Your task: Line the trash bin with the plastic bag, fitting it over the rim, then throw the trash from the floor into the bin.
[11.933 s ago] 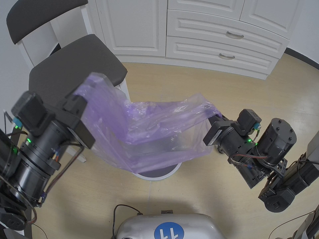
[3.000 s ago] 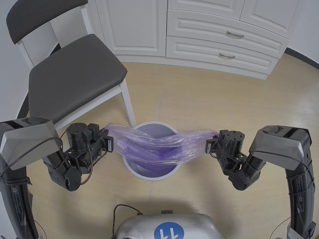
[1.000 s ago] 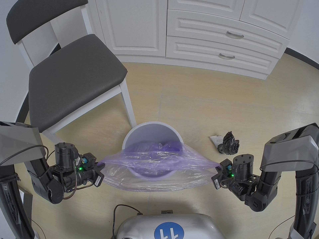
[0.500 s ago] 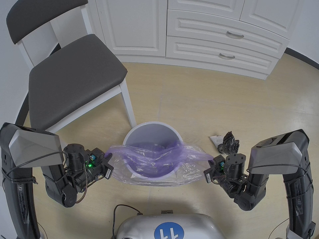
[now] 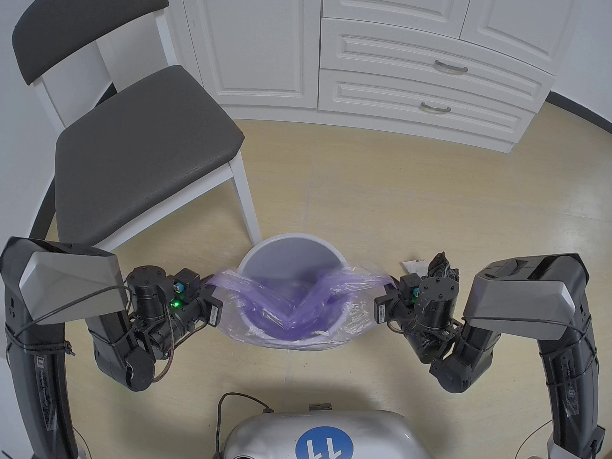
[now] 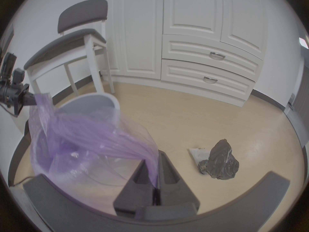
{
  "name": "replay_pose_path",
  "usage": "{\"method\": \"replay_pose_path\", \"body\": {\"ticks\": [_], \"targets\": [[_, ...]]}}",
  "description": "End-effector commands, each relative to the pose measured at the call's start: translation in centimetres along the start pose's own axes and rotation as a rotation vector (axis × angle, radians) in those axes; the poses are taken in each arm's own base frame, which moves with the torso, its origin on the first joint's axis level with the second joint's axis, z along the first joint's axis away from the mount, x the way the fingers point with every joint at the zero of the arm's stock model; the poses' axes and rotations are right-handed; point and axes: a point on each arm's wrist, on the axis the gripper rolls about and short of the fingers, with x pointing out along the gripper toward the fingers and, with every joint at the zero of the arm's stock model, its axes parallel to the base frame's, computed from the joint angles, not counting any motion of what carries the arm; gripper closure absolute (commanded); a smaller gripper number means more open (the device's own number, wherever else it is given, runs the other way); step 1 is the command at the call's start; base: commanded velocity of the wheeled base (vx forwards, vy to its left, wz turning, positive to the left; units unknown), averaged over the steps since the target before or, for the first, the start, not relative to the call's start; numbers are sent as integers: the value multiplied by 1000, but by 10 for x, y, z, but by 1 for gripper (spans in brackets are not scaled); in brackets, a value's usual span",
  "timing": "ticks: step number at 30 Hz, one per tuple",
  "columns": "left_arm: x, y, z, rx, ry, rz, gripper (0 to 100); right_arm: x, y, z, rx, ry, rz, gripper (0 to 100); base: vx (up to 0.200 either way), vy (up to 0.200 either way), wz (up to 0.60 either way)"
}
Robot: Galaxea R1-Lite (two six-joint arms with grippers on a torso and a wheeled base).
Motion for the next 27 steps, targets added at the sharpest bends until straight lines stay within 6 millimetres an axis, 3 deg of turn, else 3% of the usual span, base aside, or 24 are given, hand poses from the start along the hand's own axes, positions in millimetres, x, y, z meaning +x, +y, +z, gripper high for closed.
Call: {"method": "replay_pose_path", "body": {"ticks": [1, 5, 11, 12, 15, 27], "targets": [[-4, 6, 15, -11, -45, 26, 100, 3, 1, 20, 46, -76, -8, 100, 0, 0, 0], [-7, 9, 18, -12, -51, 32, 100, 1, -2, 24, 57, -80, -9, 100, 0, 0, 0], [-9, 6, 8, -3, -12, 18, 100, 3, -6, 10, 33, -41, -21, 100, 0, 0, 0], [-9, 3, 3, 0, 8, 10, 100, 3, -8, -3, 11, -3, -25, 100, 0, 0, 0], [-6, 2, -4, 0, 34, 5, 100, 3, -13, -16, -34, 34, -35, 100, 0, 0, 0], [6, 8, -26, -6, 83, 25, 100, 8, -29, -44, -82, 108, -51, 100, 0, 0, 0]]}}
